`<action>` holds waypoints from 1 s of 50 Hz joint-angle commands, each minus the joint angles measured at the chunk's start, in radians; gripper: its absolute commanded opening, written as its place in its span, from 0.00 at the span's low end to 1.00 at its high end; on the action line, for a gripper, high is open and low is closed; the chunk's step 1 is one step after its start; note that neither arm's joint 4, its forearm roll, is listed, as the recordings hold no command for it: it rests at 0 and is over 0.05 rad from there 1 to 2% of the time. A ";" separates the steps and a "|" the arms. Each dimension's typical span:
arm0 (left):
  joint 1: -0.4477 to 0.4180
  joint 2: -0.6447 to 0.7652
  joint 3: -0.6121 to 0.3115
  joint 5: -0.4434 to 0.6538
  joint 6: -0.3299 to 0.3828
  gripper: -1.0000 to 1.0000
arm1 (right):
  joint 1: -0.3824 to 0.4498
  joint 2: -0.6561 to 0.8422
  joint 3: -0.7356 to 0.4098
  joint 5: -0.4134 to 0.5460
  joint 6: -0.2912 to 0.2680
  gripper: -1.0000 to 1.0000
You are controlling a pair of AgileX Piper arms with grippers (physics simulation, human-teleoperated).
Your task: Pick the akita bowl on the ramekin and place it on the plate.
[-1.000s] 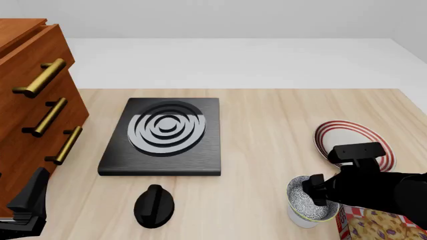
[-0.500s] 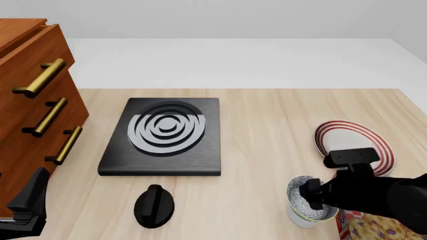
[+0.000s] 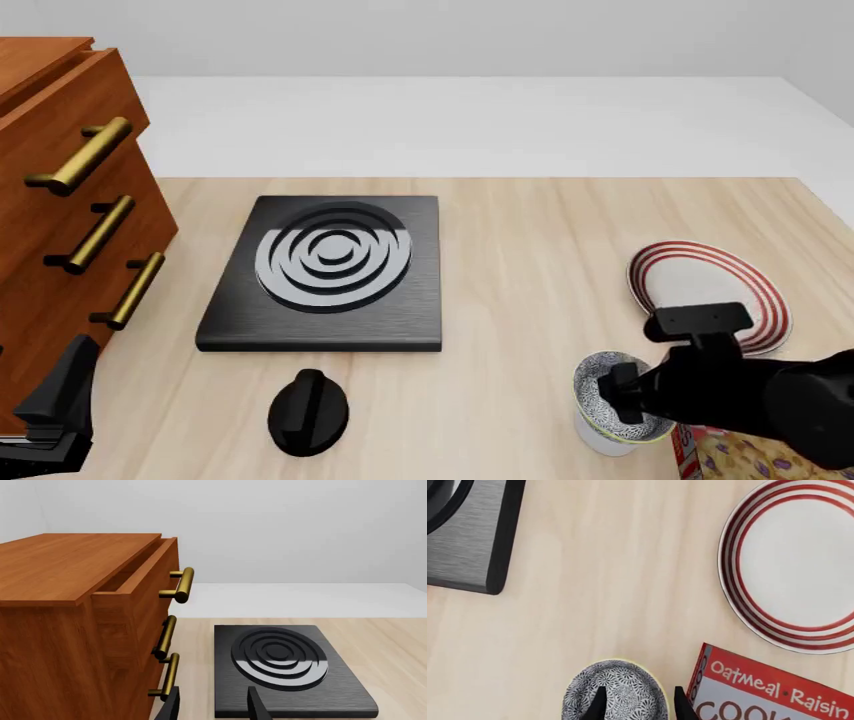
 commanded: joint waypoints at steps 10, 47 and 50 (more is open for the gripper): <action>0.000 0.000 0.000 0.000 0.000 1.00 | 0.014 0.017 0.003 -0.015 0.000 1.00; 0.000 0.000 0.000 0.000 0.000 1.00 | -0.047 -0.178 -0.093 0.175 -0.053 0.00; 0.000 0.000 0.000 0.000 0.000 1.00 | -0.047 -0.228 -0.148 0.234 -0.055 0.00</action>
